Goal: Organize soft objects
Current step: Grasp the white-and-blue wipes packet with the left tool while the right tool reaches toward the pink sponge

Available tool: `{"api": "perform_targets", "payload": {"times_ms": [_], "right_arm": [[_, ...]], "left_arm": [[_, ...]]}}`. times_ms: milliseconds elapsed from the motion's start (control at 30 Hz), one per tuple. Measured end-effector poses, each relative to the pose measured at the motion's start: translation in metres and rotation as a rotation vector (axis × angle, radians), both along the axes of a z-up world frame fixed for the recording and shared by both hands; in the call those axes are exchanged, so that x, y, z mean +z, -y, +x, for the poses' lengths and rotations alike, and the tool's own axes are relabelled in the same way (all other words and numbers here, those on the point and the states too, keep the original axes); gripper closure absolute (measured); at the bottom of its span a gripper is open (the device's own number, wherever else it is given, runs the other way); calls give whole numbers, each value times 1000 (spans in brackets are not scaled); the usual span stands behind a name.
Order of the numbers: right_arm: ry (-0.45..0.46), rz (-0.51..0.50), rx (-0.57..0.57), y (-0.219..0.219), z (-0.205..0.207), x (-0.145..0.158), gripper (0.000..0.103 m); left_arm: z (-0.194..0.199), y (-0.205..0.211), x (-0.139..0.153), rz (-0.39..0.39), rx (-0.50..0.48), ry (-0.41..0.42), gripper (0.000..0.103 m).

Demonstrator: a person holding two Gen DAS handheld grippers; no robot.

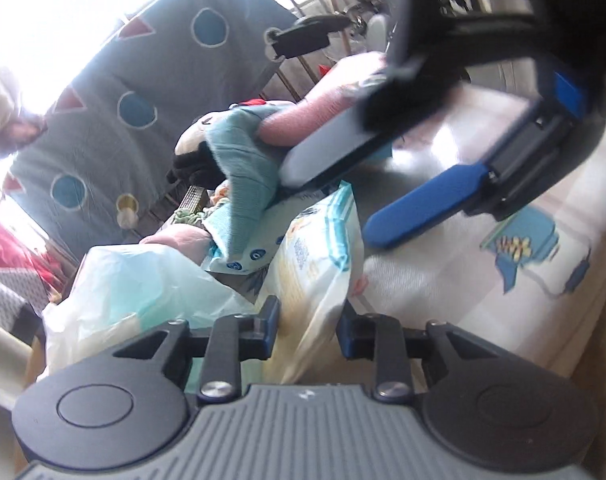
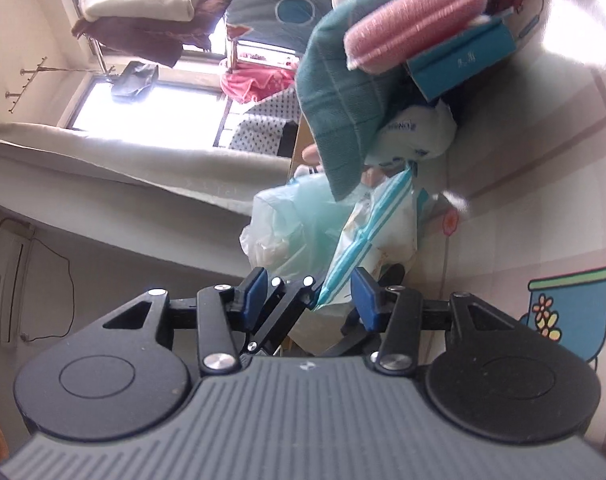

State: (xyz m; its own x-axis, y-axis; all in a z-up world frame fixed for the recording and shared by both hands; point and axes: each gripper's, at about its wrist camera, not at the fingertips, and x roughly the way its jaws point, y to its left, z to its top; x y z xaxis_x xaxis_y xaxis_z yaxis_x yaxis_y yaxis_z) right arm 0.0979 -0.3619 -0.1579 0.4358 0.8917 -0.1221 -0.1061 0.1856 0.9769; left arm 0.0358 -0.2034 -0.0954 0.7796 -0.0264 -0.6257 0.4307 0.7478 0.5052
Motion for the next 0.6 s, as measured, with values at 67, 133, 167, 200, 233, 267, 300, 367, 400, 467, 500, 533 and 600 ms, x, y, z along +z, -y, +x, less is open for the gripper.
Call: {"api": "perform_targets", "payload": {"times_ms": [67, 133, 167, 200, 233, 267, 300, 367, 400, 467, 500, 533, 600], "right_arm": [[30, -25, -47, 8, -7, 9, 57], [59, -50, -91, 18, -14, 19, 58], [71, -58, -110, 22, -18, 23, 60], [86, -67, -127, 28, -22, 28, 63], [101, -72, -141, 32, -27, 32, 67], [113, -71, -153, 35, -30, 35, 68], [128, -67, -167, 40, -36, 38, 72], [148, -55, -186, 46, -46, 39, 75], [150, -47, -190, 47, -49, 39, 75], [143, -54, -186, 42, -49, 35, 76], [129, -66, -183, 34, -47, 29, 78], [110, -72, -173, 31, -44, 25, 79], [62, -76, -152, 22, -35, 12, 82]], "left_arm": [[2, -9, 18, -103, -3, -54, 74], [8, -22, 37, -254, -8, -168, 74], [16, -32, 47, -368, -12, -268, 74], [25, -41, 52, -477, -13, -363, 74], [34, -49, 54, -571, -5, -449, 75], [44, -57, 51, -653, 10, -534, 75], [54, -63, 43, -710, 30, -603, 75], [66, -68, 23, -743, 99, -683, 75], [67, -71, 16, -748, 122, -684, 74], [69, -77, 11, -774, 152, -683, 74], [71, -79, 10, -783, 162, -683, 74], [71, -81, 9, -780, 173, -673, 74], [66, -83, 11, -732, 193, -619, 74]]}}
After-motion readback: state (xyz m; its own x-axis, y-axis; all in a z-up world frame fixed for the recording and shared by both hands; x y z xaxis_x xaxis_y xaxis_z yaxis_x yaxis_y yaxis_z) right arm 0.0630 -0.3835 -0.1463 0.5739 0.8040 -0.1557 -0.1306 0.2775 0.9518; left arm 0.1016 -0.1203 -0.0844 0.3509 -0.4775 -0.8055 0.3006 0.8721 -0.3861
